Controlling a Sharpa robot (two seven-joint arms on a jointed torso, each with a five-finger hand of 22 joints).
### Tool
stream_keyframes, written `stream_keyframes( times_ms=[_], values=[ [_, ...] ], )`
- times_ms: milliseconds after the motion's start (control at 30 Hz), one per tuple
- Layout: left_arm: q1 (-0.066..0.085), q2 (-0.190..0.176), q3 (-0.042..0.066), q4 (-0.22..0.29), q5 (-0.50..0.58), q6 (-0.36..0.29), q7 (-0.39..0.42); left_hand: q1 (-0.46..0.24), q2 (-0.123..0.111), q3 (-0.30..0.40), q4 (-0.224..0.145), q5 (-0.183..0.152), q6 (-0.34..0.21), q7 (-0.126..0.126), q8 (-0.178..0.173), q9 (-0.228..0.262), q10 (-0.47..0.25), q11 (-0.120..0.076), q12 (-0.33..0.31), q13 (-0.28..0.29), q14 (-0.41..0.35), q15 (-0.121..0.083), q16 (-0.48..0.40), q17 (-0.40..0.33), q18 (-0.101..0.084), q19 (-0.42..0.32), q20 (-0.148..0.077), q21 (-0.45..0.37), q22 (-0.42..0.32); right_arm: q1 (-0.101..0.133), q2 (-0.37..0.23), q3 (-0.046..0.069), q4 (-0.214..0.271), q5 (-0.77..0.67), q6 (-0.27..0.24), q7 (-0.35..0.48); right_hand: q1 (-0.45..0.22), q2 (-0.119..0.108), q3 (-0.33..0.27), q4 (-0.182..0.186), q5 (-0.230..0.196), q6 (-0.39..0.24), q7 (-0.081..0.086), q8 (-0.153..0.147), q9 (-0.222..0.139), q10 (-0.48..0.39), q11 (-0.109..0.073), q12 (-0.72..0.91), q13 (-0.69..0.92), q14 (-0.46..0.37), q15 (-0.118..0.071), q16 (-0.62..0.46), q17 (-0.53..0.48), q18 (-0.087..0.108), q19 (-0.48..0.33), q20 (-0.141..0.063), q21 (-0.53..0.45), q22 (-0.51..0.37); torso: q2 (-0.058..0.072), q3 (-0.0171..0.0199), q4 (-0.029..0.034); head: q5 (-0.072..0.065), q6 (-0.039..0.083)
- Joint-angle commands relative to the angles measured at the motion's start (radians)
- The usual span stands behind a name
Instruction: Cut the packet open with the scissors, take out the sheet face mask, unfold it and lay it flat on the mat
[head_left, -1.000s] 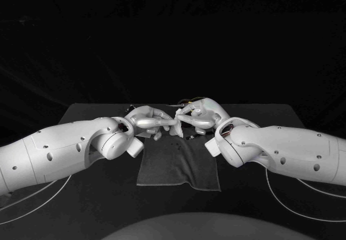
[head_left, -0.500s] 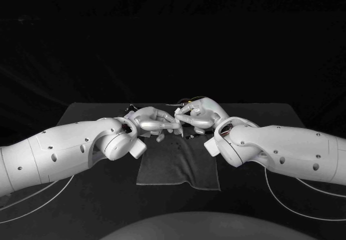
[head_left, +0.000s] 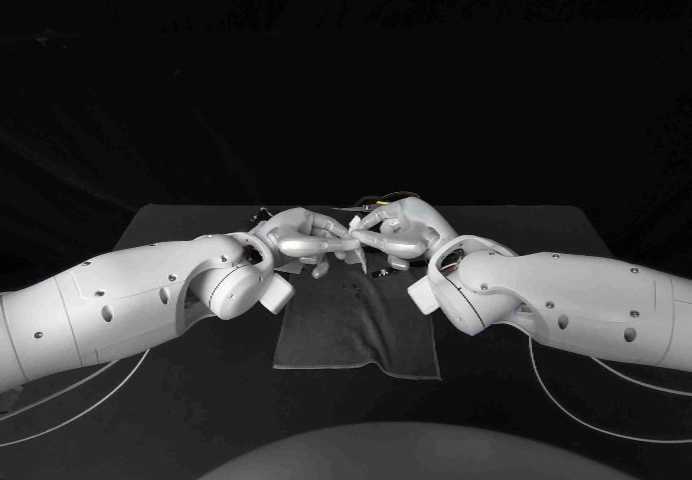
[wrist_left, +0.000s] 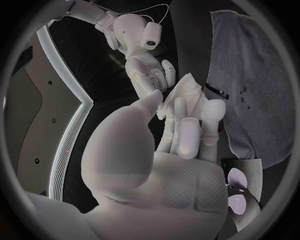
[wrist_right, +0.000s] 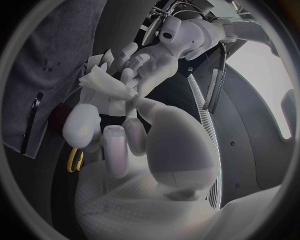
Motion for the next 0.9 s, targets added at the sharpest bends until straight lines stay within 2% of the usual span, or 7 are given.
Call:
stream_keyframes(
  times_ms=[33, 267, 433, 633, 833, 900],
  values=[
    [0.0, 0.001, 0.001, 0.002, 0.025, -0.004, 0.036, 0.011, 0.014, 0.012, 0.004, -0.003, 0.014, -0.003, -0.008, -0.004, 0.012, -0.003, -0.007, -0.004, 0.006, -0.006, 0.005, 0.003, -0.003, 0.01, -0.002, 0.008, 0.003, -0.001, 0.002, 0.001, 0.001, 0.0, 0.006, -0.003, 0.002, 0.008, 0.072, -0.069, 0.003, 0.009, -0.005, 0.013, 0.044, 0.016, -0.011, 0.004, 0.05, 0.089, -0.004, 0.005, 0.192, 0.014, 0.007, 0.002, 0.005, 0.067, 0.0, -0.0001, -0.0002, 0.001, 0.001],
    [0.0, 0.002, 0.001, 0.0, 0.028, -0.003, 0.03, 0.046, 0.041, 0.05, 0.008, -0.003, 0.045, -0.013, -0.016, -0.015, 0.029, -0.013, -0.02, -0.011, 0.012, -0.015, 0.006, 0.008, -0.006, 0.02, -0.01, 0.016, 0.012, -0.002, 0.003, 0.001, 0.002, 0.0, 0.004, -0.001, -0.001, 0.008, 0.076, -0.071, 0.003, 0.008, -0.005, 0.015, 0.045, 0.016, -0.011, 0.004, 0.05, 0.09, -0.004, 0.006, 0.193, 0.014, 0.007, 0.002, 0.006, 0.068, 0.0, 0.0003, -0.0005, 0.0, 0.0],
    [0.0, 0.003, 0.001, -0.001, 0.022, -0.004, 0.014, 0.089, 0.054, 0.098, -0.012, -0.003, 0.075, -0.019, -0.016, -0.02, 0.04, -0.019, -0.029, -0.014, 0.019, -0.022, 0.007, 0.016, -0.008, 0.028, -0.018, 0.025, 0.022, -0.002, 0.003, 0.001, 0.004, 0.0, 0.002, 0.001, -0.001, 0.008, 0.076, -0.071, 0.003, 0.008, -0.005, 0.015, 0.045, 0.016, -0.011, 0.004, 0.05, 0.09, -0.004, 0.006, 0.193, 0.014, 0.007, 0.002, 0.006, 0.068, 0.0, 0.0008, -0.0004, 0.001, -0.001],
    [0.0, 0.004, 0.001, -0.002, 0.01, -0.014, -0.005, 0.101, 0.052, 0.129, -0.027, -0.003, 0.093, -0.018, -0.015, -0.022, 0.048, -0.019, -0.031, -0.012, 0.026, -0.023, 0.01, 0.027, -0.01, 0.037, -0.02, 0.037, 0.034, -0.002, 0.002, 0.001, 0.008, 0.0, 0.001, 0.002, -0.001, 0.008, 0.076, -0.071, 0.003, 0.008, -0.005, 0.015, 0.045, 0.016, -0.011, 0.004, 0.05, 0.09, -0.004, 0.006, 0.193, 0.014, 0.007, 0.002, 0.006, 0.068, 0.0, 0.0005, -0.0002, 0.002, -0.002],
    [0.0, 0.005, 0.001, -0.002, 0.006, -0.025, -0.012, 0.084, 0.043, 0.135, -0.023, -0.003, 0.103, -0.02, -0.013, -0.023, 0.06, -0.021, -0.024, -0.007, 0.035, -0.024, 0.013, 0.038, -0.013, 0.047, -0.021, 0.05, 0.047, -0.002, 0.002, 0.001, 0.011, 0.0, 0.003, 0.001, -0.001, 0.008, 0.076, -0.071, 0.003, 0.008, -0.005, 0.015, 0.045, 0.016, -0.011, 0.004, 0.05, 0.09, -0.004, 0.006, 0.193, 0.014, 0.007, 0.002, 0.006, 0.068, 0.0, -0.0002, -0.0007, 0.004, -0.003],
    [0.0, 0.006, 0.001, -0.003, 0.006, -0.028, -0.013, 0.064, 0.032, 0.129, -0.014, -0.003, 0.104, -0.023, -0.014, -0.024, 0.067, -0.023, -0.019, -0.003, 0.039, -0.025, 0.015, 0.043, -0.014, 0.051, -0.022, 0.053, 0.051, -0.002, 0.002, 0.001, 0.01, 0.0, 0.004, 0.0, -0.001, 0.008, 0.076, -0.071, 0.003, 0.008, -0.005, 0.015, 0.045, 0.016, -0.011, 0.004, 0.05, 0.09, -0.004, 0.006, 0.193, 0.014, 0.007, 0.002, 0.006, 0.068, -0.001, -0.0002, -0.0003, 0.005, -0.004]
  ],
)
